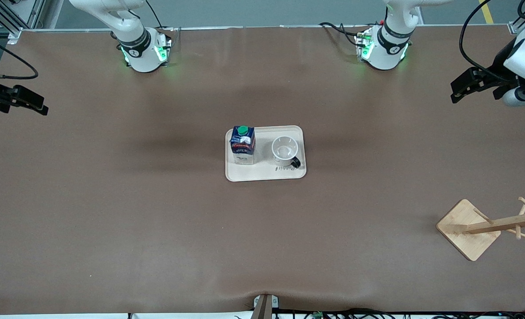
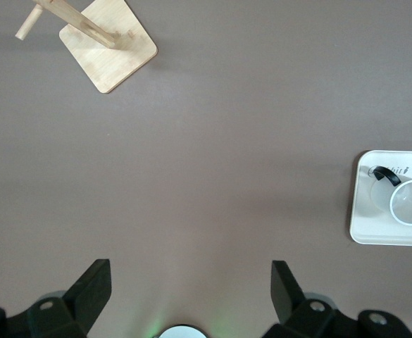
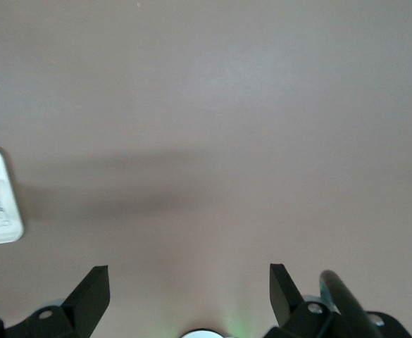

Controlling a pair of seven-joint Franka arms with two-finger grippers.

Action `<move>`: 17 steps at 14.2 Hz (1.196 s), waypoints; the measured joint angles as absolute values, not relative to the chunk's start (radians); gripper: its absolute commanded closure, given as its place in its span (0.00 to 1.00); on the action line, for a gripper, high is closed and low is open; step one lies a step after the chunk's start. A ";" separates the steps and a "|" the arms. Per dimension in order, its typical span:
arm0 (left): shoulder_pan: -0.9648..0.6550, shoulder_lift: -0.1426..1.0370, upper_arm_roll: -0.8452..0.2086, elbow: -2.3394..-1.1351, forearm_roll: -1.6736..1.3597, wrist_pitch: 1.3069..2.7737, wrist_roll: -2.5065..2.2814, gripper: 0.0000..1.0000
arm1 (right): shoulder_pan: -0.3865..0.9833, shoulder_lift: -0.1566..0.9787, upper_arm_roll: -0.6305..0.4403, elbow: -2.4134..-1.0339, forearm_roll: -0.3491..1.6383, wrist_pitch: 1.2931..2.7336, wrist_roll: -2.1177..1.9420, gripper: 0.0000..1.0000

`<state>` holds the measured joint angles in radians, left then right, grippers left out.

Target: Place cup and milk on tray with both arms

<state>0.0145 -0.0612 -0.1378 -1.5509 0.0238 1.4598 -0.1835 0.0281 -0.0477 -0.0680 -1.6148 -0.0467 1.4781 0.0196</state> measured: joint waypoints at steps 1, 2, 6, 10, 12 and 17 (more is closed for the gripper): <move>0.015 -0.062 -0.137 -1.551 0.021 1.460 -0.183 0.00 | 0.032 -0.050 -0.061 -1.616 -0.061 1.482 0.019 0.00; 0.015 -0.062 -0.137 -1.551 0.020 1.460 -0.183 0.00 | 0.036 -0.049 -0.056 -1.609 -0.065 1.486 0.019 0.00; 0.016 -0.063 -0.136 -1.551 0.020 1.460 -0.184 0.00 | 0.067 -0.041 -0.048 -1.518 -0.052 1.406 0.018 0.00; 0.016 -0.063 -0.136 -1.550 0.020 1.460 -0.183 0.00 | 0.067 -0.032 -0.052 -1.510 -0.049 1.376 0.010 0.00; 0.016 -0.063 -0.135 -1.547 0.020 1.460 -0.183 0.00 | 0.068 -0.024 -0.051 -1.510 -0.049 1.383 0.009 0.00; 0.016 -0.063 -0.135 -1.546 0.020 1.460 -0.183 0.00 | 0.067 -0.021 -0.053 -1.510 -0.049 1.392 -0.010 0.00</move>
<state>0.0158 -0.0628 -0.1354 -1.5463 0.0196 1.4598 -0.1835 0.0669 -0.0208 -0.0525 -1.5100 -0.0487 1.3925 -0.0099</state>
